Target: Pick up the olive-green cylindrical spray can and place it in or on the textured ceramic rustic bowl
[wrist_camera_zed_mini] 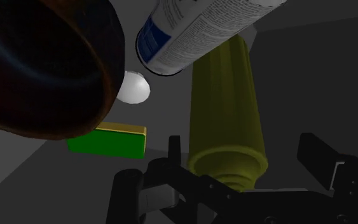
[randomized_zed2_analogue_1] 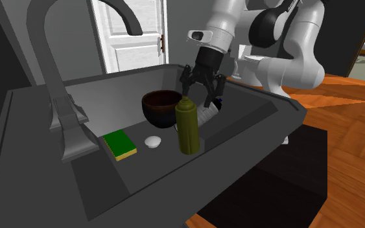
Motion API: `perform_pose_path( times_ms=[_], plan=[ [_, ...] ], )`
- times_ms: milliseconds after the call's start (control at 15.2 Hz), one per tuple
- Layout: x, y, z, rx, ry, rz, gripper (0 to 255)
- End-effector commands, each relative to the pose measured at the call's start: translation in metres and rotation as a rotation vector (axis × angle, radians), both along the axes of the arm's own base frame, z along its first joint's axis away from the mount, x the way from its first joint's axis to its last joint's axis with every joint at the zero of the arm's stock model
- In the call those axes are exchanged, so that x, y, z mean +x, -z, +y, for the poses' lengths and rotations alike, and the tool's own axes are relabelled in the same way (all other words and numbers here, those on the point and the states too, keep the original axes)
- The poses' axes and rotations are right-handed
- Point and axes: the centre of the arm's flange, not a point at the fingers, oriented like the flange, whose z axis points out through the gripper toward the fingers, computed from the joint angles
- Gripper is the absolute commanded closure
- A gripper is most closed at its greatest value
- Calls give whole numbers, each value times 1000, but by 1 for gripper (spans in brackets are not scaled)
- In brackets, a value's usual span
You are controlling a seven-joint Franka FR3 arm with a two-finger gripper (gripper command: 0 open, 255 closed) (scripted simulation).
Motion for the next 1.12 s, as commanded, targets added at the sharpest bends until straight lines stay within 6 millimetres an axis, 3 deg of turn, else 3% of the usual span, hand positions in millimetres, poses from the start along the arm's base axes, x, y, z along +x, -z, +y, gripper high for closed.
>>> perform_pose_path(
  times_ms=[0,330,792,858,1056],
  plan=[
    [5,10,-1,-1,0,-6,0],
    [15,32,-4,-1,0,-6,0],
    [15,32,-4,-1,0,-6,0],
    [15,32,-4,-1,0,-6,255],
    [15,32,-4,-1,0,-6,255]
  ],
)
